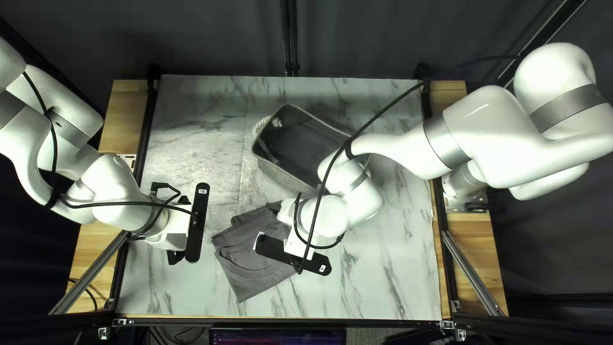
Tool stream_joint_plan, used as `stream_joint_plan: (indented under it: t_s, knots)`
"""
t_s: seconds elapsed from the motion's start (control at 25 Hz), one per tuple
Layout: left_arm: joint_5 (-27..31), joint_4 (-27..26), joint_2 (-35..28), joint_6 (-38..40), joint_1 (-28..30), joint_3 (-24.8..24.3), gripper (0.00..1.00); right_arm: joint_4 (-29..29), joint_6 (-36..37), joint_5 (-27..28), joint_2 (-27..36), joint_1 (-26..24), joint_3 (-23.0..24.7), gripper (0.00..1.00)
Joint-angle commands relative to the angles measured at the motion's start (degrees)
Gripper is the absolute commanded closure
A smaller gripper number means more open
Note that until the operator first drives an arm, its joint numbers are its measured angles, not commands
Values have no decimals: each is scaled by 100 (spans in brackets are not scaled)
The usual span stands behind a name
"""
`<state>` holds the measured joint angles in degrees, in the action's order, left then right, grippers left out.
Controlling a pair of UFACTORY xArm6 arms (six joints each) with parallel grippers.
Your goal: Pick up a folded sweatshirt and place it into a fabric basket
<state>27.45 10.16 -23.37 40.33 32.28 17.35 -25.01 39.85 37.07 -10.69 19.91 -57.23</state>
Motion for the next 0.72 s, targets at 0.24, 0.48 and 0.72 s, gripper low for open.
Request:
stream_joint_plan:
  t_s: [0.24,0.48,0.72]
  knots:
    - [14,-23,-28,-79,4,5,0,294,437,-81,36,-43,13,0]
    - [-21,-22,82,-56,-11,59,0,128,228,-155,111,-6,124,0]
    - [-267,460,422,182,54,192,0,34,219,-184,-292,16,-124,0]
